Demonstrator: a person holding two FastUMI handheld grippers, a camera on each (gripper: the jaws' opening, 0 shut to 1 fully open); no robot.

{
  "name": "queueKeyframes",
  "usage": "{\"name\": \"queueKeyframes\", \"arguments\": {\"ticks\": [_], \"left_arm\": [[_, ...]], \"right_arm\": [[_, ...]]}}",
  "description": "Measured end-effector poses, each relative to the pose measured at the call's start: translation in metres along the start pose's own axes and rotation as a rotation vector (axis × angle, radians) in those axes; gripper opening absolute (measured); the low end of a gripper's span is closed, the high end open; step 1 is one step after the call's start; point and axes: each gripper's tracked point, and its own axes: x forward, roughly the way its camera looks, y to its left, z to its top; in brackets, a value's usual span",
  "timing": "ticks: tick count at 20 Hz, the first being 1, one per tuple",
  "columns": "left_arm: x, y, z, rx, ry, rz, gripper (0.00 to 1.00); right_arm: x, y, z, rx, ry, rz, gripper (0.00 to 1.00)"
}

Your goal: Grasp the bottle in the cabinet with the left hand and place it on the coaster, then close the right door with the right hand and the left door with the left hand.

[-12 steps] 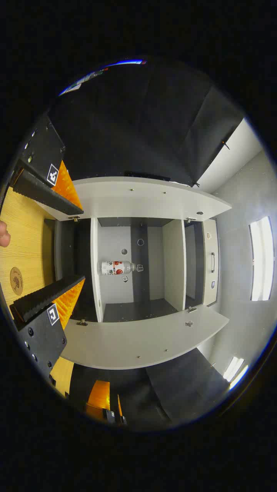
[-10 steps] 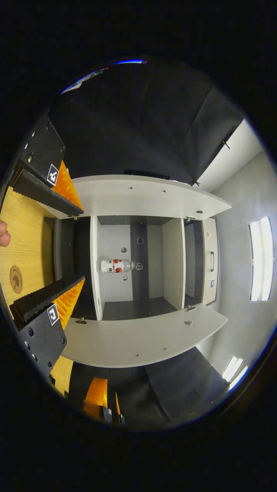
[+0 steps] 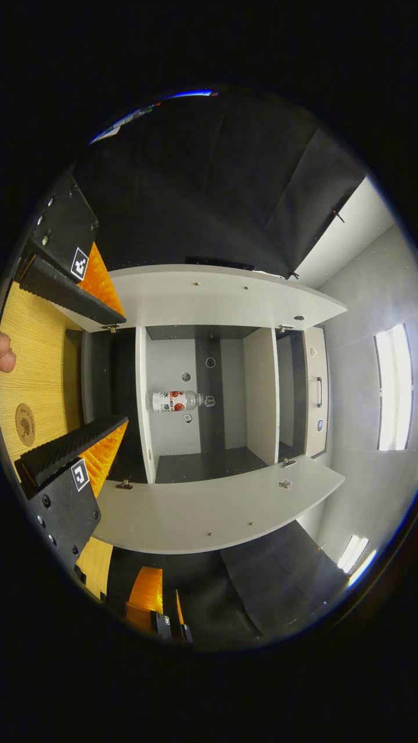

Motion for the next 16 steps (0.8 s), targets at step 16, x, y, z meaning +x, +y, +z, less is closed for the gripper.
{"name": "queueKeyframes", "arguments": {"ticks": [16], "left_arm": [[0.124, -0.049, 0.024, -0.092, 0.014, -0.212, 0.95]], "right_arm": [[-0.002, -0.006, 0.001, -0.021, -0.012, -0.035, 1.0]]}}
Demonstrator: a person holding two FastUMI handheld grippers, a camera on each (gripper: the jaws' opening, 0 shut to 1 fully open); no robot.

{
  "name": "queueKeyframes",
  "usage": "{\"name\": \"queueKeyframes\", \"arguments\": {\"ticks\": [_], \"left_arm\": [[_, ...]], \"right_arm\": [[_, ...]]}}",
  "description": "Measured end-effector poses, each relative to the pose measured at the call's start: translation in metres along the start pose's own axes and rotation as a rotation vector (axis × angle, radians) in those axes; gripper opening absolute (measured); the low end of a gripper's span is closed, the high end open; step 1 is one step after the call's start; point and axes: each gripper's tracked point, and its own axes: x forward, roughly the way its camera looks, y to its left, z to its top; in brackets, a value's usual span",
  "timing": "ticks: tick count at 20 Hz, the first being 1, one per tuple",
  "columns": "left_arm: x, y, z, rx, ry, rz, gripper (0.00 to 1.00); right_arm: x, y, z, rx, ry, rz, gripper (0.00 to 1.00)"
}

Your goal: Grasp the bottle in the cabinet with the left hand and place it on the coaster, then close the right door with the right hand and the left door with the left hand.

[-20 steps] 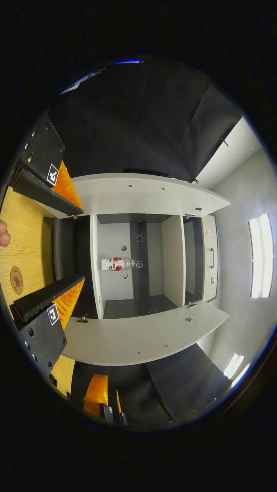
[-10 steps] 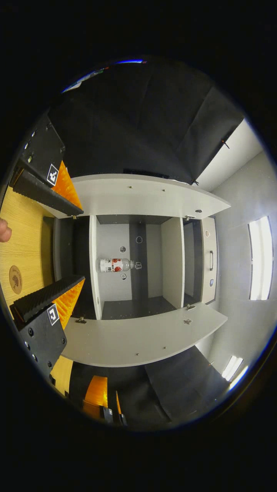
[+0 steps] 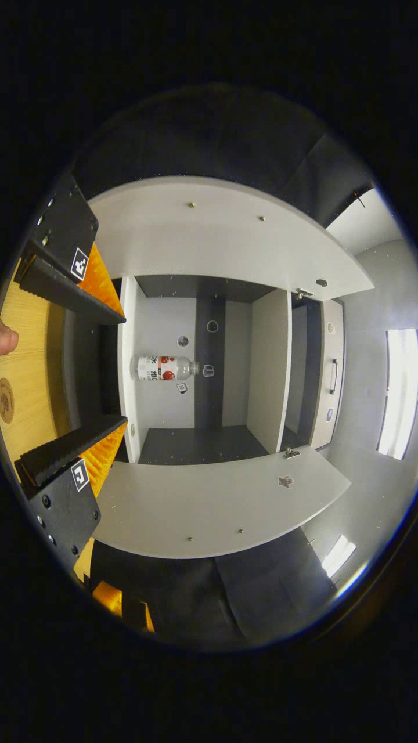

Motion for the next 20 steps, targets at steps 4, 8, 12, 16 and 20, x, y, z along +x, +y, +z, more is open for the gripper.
{"name": "queueKeyframes", "arguments": {"ticks": [4, 8, 12, 16, 20], "left_arm": [[0.078, -0.01, 0.024, -0.025, -0.029, -0.061, 0.99], [0.15, -0.006, 0.024, -0.034, -0.021, -0.045, 0.95], [0.209, 0.014, 0.001, 0.041, 0.022, 0.016, 0.95], [0.253, 0.021, -0.021, 0.045, 0.067, 0.026, 0.95], [0.286, 0.028, -0.041, 0.024, 0.111, 0.038, 0.95]], "right_arm": [[0.001, -0.008, -0.005, -0.001, 0.014, -0.032, 0.97], [0.002, -0.012, -0.008, 0.012, 0.039, -0.052, 1.0], [0.007, -0.02, -0.01, 0.022, 0.043, -0.085, 0.97], [0.015, -0.035, -0.018, 0.05, 0.069, -0.13, 0.97], [0.02, -0.05, -0.022, 0.061, 0.082, -0.174, 1.0]]}}
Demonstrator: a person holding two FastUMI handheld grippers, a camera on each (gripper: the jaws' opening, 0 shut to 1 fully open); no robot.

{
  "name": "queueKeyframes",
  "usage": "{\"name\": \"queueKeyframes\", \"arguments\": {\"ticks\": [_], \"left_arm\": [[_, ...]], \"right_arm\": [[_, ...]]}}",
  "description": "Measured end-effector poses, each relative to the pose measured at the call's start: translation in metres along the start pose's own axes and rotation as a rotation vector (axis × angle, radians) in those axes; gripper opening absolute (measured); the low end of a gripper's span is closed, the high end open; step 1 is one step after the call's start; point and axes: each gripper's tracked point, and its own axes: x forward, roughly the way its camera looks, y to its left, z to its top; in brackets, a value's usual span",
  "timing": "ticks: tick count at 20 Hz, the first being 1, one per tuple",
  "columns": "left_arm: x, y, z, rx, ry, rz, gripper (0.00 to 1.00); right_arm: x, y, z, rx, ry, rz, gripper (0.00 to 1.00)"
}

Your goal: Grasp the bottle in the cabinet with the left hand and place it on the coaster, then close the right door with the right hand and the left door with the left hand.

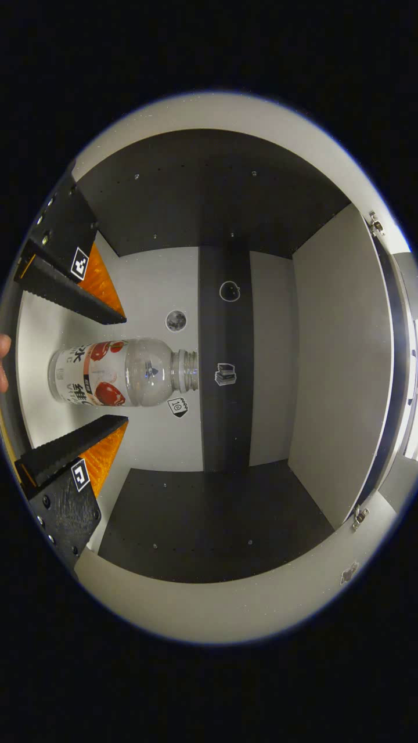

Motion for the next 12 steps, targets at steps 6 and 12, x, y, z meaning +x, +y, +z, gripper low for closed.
{"name": "queueKeyframes", "arguments": {"ticks": [6, 12], "left_arm": [[0.022, 0.005, 0.007, -0.025, -0.01, 0.0, 0.88], [0.009, 0.006, 0.02, -0.037, -0.045, -0.004, 0.76]], "right_arm": [[0.012, -0.008, -0.005, 0.02, 0.015, -0.025, 1.0], [0.018, -0.001, -0.005, 0.021, 0.016, 0.011, 0.97]]}}
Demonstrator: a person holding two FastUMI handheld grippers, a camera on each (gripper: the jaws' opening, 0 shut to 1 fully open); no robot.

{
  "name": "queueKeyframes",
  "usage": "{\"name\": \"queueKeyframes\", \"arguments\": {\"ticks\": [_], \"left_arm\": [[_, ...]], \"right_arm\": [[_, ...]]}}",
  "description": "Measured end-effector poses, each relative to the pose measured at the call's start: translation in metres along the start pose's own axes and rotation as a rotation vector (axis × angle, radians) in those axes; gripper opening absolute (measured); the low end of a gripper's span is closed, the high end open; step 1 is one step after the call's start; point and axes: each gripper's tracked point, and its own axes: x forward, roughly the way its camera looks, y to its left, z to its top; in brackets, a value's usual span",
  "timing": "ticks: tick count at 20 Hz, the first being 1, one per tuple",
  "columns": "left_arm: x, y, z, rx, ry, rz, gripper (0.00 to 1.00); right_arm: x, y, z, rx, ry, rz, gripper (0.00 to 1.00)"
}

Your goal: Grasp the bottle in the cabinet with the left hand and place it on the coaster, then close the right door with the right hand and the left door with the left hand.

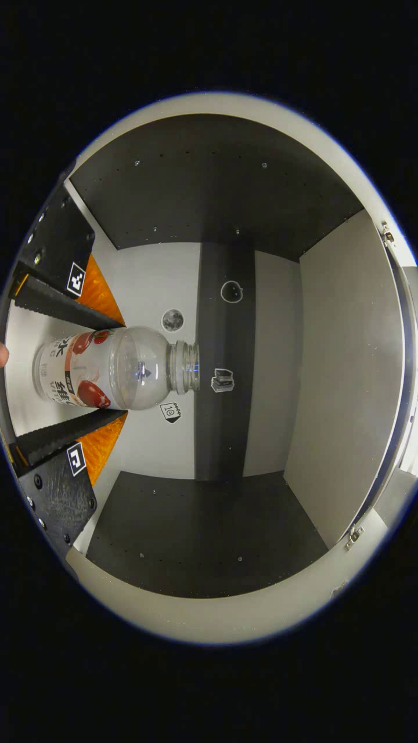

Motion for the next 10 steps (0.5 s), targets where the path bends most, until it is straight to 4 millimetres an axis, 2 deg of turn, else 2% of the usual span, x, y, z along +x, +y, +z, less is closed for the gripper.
{"name": "queueKeyframes", "arguments": {"ticks": [5, 7, 8, 10], "left_arm": [[-0.044, -0.007, 0.018, 0.019, -0.028, -0.043, 0.76], [-0.069, -0.012, 0.021, 0.005, -0.033, -0.054, 0.79], [-0.083, -0.014, 0.022, -0.005, -0.04, -0.063, 0.76], [-0.114, -0.015, 0.016, -0.008, -0.046, -0.065, 0.76]], "right_arm": [[-0.002, 0.01, 0.009, -0.01, -0.02, 0.06, 1.0], [-0.004, 0.016, 0.013, -0.014, -0.033, 0.083, 1.0], [-0.007, 0.017, 0.014, -0.015, -0.039, 0.095, 1.0], [-0.012, 0.02, 0.015, -0.015, -0.045, 0.12, 1.0]]}}
